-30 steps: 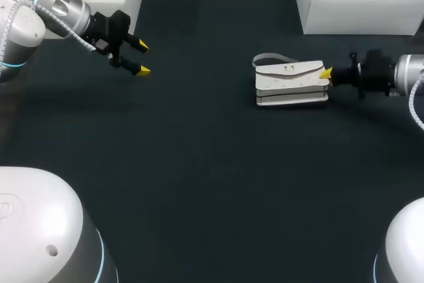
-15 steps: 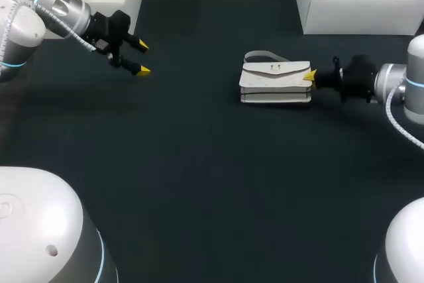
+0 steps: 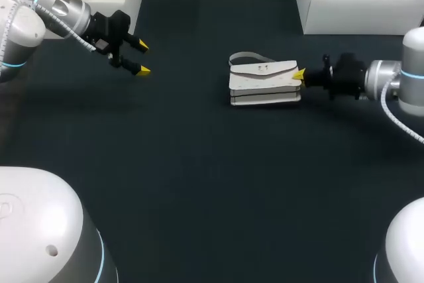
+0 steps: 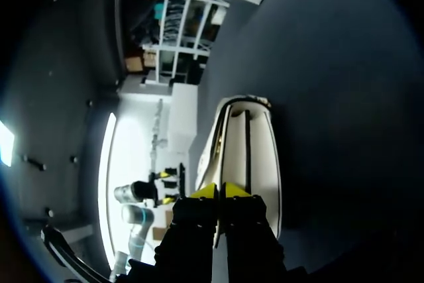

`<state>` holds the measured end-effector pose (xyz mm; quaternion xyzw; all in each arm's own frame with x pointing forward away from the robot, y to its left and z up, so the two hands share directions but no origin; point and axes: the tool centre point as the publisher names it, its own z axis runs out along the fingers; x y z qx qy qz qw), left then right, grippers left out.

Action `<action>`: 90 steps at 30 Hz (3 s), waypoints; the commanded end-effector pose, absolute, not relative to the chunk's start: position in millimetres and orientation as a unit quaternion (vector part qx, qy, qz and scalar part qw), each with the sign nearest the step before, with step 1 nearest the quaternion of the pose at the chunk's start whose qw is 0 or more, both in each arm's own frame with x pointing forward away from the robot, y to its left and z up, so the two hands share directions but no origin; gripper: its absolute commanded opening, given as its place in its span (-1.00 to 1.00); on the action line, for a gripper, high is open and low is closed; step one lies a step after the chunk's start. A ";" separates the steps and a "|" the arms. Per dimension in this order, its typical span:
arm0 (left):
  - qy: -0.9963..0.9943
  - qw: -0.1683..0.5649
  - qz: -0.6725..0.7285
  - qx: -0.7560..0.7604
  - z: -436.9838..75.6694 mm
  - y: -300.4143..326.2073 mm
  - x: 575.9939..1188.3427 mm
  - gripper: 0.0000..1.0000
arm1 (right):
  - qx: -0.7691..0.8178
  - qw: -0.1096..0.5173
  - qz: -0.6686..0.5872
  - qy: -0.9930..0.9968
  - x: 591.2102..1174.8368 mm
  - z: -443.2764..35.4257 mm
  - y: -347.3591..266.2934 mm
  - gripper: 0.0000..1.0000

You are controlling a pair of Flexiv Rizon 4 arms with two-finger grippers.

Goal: Pick up the bag, open it, inspect its contents, close it, and place it on the opposite side

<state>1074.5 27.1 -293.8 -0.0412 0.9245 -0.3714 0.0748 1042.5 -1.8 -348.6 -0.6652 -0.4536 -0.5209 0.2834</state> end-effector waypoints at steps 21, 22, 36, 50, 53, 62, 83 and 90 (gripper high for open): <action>0.921 -0.001 -0.389 0.001 -306.9 12.7 1068.0 1.00 | -0.627 0.321 -0.513 -0.491 1048.5 -350.0 29.8 -1.00; 0.922 -0.002 -0.386 0.004 -307.9 11.5 1068.0 1.00 | -0.626 0.322 -0.513 -0.491 1048.7 -350.5 31.1 -1.00; 0.921 0.009 -0.389 0.026 -309.7 5.0 1072.2 1.00 | -0.612 0.332 -0.515 -0.499 1050.8 -350.5 44.8 -1.00; 0.921 0.009 -0.389 0.026 -309.7 5.0 1072.2 1.00 | -0.604 0.337 -0.533 -0.487 1051.3 -357.2 72.9 -1.00; 0.921 0.009 -0.389 0.026 -309.7 5.0 1072.2 1.00 | -0.605 0.332 -0.542 -0.480 1050.5 -358.1 78.4 -1.00; 0.921 0.009 -0.389 0.026 -309.7 5.0 1072.2 1.00 | -0.608 0.311 -0.565 -0.463 1042.5 -354.6 91.8 -1.00; 0.921 0.009 -0.389 0.026 -309.7 5.0 1072.2 1.00 | -0.621 0.315 -0.549 -0.463 1045.3 -357.6 110.5 -1.00; 0.921 0.009 -0.389 0.026 -309.7 5.0 1072.2 1.00 | -0.625 0.317 -0.545 -0.460 1045.4 -359.6 113.0 -1.00</action>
